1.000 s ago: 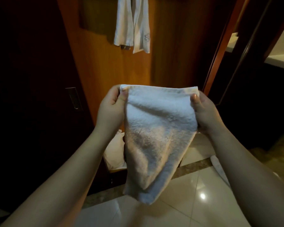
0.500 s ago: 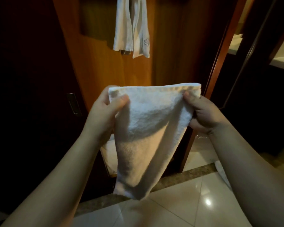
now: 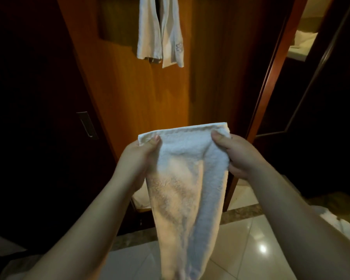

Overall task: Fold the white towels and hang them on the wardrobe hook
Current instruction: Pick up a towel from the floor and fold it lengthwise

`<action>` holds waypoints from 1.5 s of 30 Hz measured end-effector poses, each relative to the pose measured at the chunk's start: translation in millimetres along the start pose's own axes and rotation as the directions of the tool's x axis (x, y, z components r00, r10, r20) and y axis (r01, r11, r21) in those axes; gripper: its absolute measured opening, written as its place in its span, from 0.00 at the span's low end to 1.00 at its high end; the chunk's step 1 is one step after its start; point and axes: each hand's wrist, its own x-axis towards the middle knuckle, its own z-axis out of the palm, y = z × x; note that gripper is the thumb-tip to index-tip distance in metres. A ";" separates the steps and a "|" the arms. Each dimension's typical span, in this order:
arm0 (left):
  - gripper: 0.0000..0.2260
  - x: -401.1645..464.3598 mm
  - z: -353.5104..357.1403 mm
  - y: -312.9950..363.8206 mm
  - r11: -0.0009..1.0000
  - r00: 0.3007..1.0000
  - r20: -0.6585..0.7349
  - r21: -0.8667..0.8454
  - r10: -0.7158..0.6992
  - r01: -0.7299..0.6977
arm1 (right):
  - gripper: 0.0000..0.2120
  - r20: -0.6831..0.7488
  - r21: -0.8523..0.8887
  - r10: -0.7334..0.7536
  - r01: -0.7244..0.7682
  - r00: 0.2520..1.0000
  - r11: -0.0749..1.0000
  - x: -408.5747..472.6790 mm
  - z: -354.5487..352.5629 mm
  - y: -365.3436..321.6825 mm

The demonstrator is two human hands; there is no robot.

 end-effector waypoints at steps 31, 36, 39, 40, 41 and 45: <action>0.25 -51.2 83.4 -32.3 0.959 0.932 0.303 0.257 -0.200 0.122 | 0.31 0.263 -0.522 -0.061 0.195 0.963 0.830 -35.5 -10.6 72.7; 0.22 -41.8 72.8 -40.2 0.863 0.930 0.336 0.503 -0.148 -0.045 | 0.26 0.136 -0.634 -0.186 0.229 0.973 0.739 -37.1 -11.2 85.9; 0.16 -28.8 82.9 -31.9 0.723 0.947 0.275 0.687 -0.165 -0.074 | 0.17 0.055 -0.584 -0.189 0.185 0.980 0.791 -39.0 -14.5 77.1; 0.14 -28.7 82.1 -30.0 0.711 0.945 0.313 0.686 -0.099 -0.153 | 0.17 0.058 -0.592 -0.187 0.185 0.981 0.785 -39.7 -17.3 71.1; 0.14 -30.0 82.5 -26.4 0.740 0.955 0.293 0.651 -0.040 -0.169 | 0.18 0.071 -0.602 -0.190 0.194 0.979 0.775 -40.7 -20.8 64.1; 0.18 -27.8 83.8 -19.1 0.907 0.991 0.062 0.398 0.119 -0.134 | 0.31 0.128 -0.607 -0.248 0.274 0.960 0.746 -35.6 -34.5 37.0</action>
